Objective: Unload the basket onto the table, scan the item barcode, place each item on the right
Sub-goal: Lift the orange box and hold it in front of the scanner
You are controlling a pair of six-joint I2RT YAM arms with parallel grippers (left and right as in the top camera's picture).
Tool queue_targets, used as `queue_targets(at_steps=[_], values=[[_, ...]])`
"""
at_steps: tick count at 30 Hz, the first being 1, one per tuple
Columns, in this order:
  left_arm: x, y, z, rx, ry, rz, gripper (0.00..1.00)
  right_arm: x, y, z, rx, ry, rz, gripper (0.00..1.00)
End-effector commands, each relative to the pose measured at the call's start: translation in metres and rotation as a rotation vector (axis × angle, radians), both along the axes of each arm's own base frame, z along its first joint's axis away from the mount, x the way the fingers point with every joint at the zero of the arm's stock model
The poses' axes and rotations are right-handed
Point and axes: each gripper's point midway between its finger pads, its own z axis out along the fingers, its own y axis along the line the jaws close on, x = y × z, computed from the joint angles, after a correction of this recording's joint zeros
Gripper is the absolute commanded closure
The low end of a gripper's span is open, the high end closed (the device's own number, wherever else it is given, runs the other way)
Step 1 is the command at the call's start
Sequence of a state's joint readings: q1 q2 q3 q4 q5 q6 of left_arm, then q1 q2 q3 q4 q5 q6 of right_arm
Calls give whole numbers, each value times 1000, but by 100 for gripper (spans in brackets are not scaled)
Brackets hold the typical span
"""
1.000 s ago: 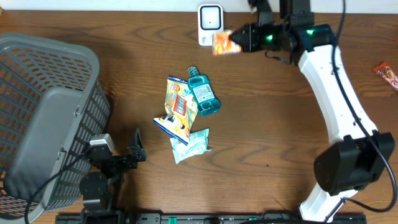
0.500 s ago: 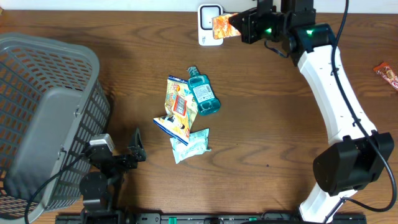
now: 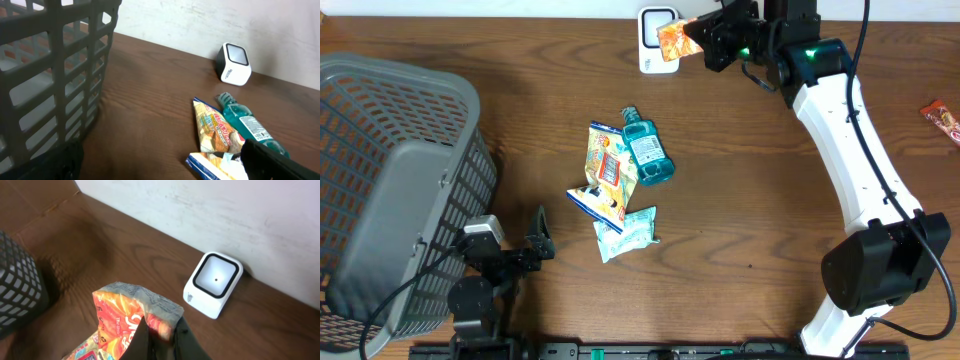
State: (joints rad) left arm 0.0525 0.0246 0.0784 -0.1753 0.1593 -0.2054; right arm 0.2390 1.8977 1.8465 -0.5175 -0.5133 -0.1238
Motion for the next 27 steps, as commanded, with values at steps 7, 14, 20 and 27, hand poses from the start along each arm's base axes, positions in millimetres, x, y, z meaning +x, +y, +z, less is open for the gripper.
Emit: queue_targets(at_steps=[7,14,20,27], values=[[-1,-2,-13,-4,40,-14,0,18,3,2,-6,-81,-6,99],[-1,-2,-13,-4,40,-14,0,64,-7,-32,-13,-93,-167,99],[-1,-2,-13,-4,40,-14,0,103,8,-65,27,-184,-163,99],[-1,-2,-13,-4,40,-14,0,134,28,-90,140,-314,-170,99]])
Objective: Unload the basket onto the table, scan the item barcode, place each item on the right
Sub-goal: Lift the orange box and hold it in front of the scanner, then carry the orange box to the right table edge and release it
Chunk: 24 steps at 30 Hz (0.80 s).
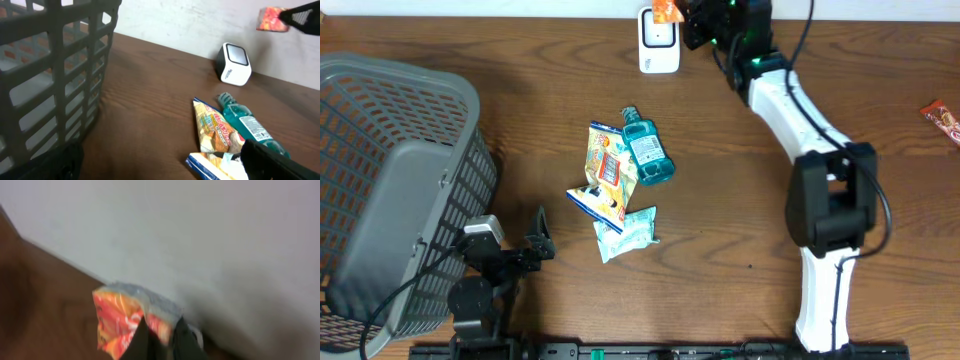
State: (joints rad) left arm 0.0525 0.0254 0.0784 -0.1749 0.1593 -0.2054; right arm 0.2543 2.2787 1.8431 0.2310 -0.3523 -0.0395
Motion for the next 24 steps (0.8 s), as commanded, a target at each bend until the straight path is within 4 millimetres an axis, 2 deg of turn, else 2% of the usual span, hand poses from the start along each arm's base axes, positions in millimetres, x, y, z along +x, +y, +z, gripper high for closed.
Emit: queue_targets(at_steps=[1,7,10,13,17,24], values=[[-1,-2,-13,-4,40,-14,0,10,16,-21,63,-24,4,99],[-1,-2,-13,-4,40,-14,0,21,31,-55,88,-123,-11,99],[-1,-2,-13,-4,40,-14,0,30,23,-68,80,-141,-118,99],[-1,-2,-13,-4,40,-14,0,36,12,-69,77,-155,-187,99],[-1,-2,-13,-4,40,-14,0,36,11,-61,63,-197,-192,99],[-1,-2,-13,-4,40,-14,0,41,0,-70,8,-210,-254,99]])
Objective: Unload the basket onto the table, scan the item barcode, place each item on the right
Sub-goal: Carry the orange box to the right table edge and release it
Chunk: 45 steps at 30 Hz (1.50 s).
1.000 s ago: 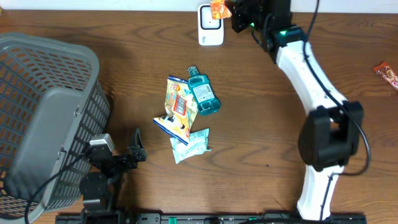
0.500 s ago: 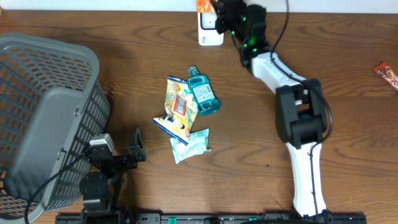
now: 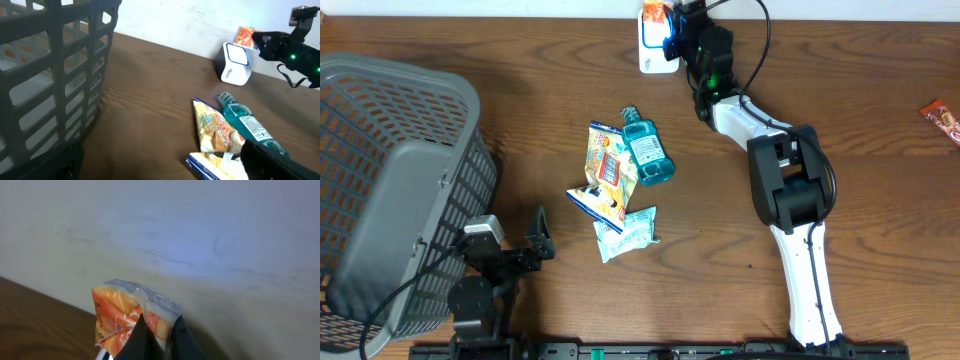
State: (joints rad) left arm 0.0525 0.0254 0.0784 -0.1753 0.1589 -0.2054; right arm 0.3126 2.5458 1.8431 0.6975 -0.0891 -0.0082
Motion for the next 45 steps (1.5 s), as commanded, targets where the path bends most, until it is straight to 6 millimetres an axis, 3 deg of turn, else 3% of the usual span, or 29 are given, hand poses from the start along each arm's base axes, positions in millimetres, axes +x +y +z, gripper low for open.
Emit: queue_targets(at_steps=[1,5,12,16,21,22,27,31,37,42,45], values=[[-1,-2,-13,-4,40,-14,0,4,-7,-2,-54,-21,-52,99],[-1,-2,-13,-4,40,-14,0,4,-6,1,-47,-35,-50,99],[-1,-2,-13,-4,40,-14,0,1,-18,65,-10,-123,-68,99],[-1,-2,-13,-4,40,-14,0,-1,-50,105,-28,-71,-151,99],[-1,-2,-13,-4,40,-14,0,-14,-136,142,-80,42,-464,99],[-1,-2,-13,-4,40,-14,0,-21,-163,148,-99,75,-559,99],[-1,-2,-13,-4,40,-14,0,-56,-270,154,-181,206,-887,99],[-1,-2,-13,-4,40,-14,0,-86,-351,132,-263,346,-1090,99],[-1,-2,-13,-4,40,-14,0,-137,-446,89,-228,569,-1254,99],[-1,-2,-13,-4,40,-14,0,-164,-502,65,-167,683,-1258,99],[-1,-2,-13,-4,40,-14,0,-177,-530,41,-105,755,-1218,99]])
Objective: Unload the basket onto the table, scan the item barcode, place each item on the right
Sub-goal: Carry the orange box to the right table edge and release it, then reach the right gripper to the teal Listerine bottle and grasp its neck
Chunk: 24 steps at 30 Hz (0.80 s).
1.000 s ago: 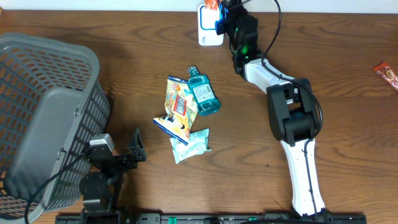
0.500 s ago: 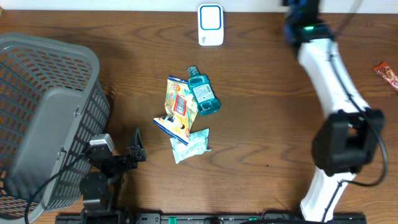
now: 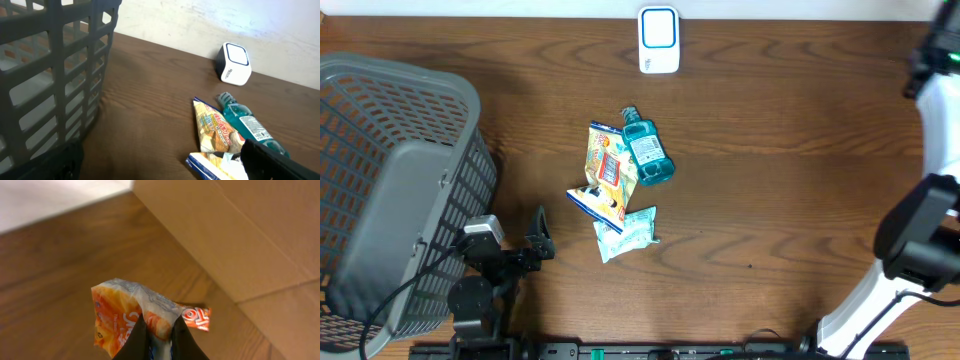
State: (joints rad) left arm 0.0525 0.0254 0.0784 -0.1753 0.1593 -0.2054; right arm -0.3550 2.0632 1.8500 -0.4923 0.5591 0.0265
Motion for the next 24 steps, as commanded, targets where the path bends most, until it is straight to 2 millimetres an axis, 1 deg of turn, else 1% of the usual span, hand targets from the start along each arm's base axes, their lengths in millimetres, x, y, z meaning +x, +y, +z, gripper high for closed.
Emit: queue_targets(at_steps=[1,5,7,9,11,12,13,15,18,20,21,22,23,24], values=[[-1,-2,-13,-4,40,-14,0,-12,-28,-38,154,3,14,99],[-1,-2,-13,-4,40,-14,0,-37,-53,-84,262,78,-23,99],[-1,-2,-13,-4,40,-14,0,-55,-67,-106,296,132,-61,99],[-1,-2,-13,-4,40,-14,0,-67,-75,-117,311,164,-79,97],[-1,-2,-13,-4,40,-14,0,-76,-84,-119,319,168,-101,89],[-1,-2,-13,-4,40,-14,0,-79,-87,-118,320,164,-108,80],[-1,-2,-13,-4,40,-14,0,-81,-90,-115,323,155,-111,75],[-1,-2,-13,-4,40,-14,0,-83,-92,-109,330,139,-109,68],[-1,-2,-13,-4,40,-14,0,-78,-87,-93,344,92,-73,50],[-1,-2,-13,-4,40,-14,0,-68,-77,-76,362,39,-19,22],[-1,-2,-13,-4,40,-14,0,-63,-71,-66,374,11,13,15],[-1,-2,-13,-4,40,-14,0,-57,-62,-55,392,-24,57,4],[-1,-2,-13,-4,40,-14,0,-50,-50,-42,416,-64,110,1],[-1,-2,-13,-4,40,-14,0,-43,-39,-31,443,-100,164,1]])
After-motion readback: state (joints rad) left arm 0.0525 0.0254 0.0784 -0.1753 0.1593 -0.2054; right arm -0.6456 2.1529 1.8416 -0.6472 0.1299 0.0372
